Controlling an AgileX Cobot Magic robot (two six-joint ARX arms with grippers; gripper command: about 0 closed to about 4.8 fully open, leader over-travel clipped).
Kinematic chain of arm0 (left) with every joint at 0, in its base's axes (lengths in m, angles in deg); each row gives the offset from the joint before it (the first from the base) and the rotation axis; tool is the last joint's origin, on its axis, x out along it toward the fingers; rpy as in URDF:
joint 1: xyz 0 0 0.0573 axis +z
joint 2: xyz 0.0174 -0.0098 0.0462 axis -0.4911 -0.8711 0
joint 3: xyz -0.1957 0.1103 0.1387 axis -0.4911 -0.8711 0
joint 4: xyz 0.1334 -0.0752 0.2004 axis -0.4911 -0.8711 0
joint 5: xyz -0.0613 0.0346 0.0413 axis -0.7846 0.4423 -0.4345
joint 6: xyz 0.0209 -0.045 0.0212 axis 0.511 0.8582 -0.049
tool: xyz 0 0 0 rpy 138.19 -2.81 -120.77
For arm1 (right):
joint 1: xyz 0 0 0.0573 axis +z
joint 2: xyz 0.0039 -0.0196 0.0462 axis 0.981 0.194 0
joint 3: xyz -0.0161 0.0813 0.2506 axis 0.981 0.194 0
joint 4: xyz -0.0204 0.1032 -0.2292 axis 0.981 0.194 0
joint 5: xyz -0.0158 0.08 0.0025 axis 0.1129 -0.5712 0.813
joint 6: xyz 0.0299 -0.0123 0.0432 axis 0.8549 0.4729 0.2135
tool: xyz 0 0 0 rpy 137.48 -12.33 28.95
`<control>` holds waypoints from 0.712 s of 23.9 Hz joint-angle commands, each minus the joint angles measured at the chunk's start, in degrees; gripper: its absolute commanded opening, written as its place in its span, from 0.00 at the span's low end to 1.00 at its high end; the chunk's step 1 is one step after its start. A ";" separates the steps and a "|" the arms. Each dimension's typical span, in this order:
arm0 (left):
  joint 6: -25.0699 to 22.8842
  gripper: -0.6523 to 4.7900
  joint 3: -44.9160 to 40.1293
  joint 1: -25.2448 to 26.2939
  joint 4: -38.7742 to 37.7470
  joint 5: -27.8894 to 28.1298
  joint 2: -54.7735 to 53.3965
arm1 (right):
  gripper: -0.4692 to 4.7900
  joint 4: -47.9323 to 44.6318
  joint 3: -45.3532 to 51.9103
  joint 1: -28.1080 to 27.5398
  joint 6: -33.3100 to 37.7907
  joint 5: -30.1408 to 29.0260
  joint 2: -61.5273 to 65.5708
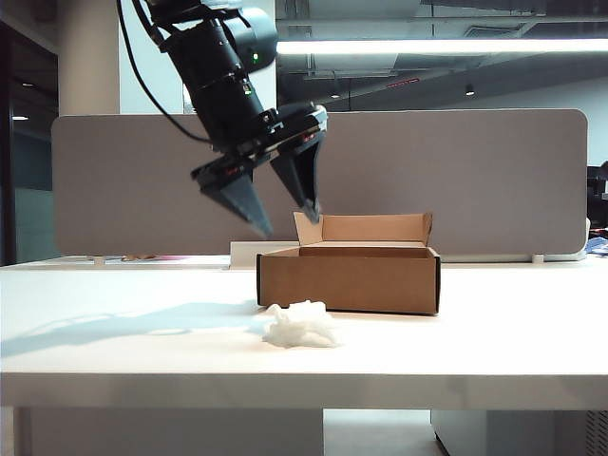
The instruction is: Pick up all the paper balls on the table and put them in the paper box.
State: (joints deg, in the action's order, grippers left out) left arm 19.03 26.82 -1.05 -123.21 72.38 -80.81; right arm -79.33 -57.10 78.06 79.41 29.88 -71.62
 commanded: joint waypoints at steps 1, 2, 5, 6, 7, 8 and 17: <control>-0.07 0.76 -0.20 -1.03 -5.81 -1.70 -0.15 | 0.08 -0.81 0.24 0.02 0.17 0.13 -0.11; -0.07 0.76 -0.39 -1.57 -6.95 -1.57 -0.17 | 0.08 -0.83 0.24 0.04 0.17 0.11 -0.11; -0.07 0.76 -1.20 -3.54 -8.17 -1.60 -0.17 | 0.08 -0.83 0.24 0.02 0.17 0.11 -0.11; -0.11 0.76 -1.42 -3.91 -8.07 -1.42 -0.17 | 0.08 -0.83 0.24 0.02 0.17 0.11 -0.11; -0.66 0.76 -2.58 -5.60 -6.51 0.02 -0.17 | 0.08 -0.83 0.24 0.04 0.17 0.11 -0.11; -0.90 0.76 -3.45 -6.60 -5.33 1.53 -0.17 | 0.08 -0.83 0.24 0.02 0.17 0.11 -0.11; -0.92 0.75 -10.75 -9.46 3.41 8.31 -0.28 | 0.08 -0.81 0.24 0.02 0.20 -1.18 -0.11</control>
State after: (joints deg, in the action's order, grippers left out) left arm 18.22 16.68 -10.36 -121.31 80.53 -81.27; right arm -79.33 -57.10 78.11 79.46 29.20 -71.62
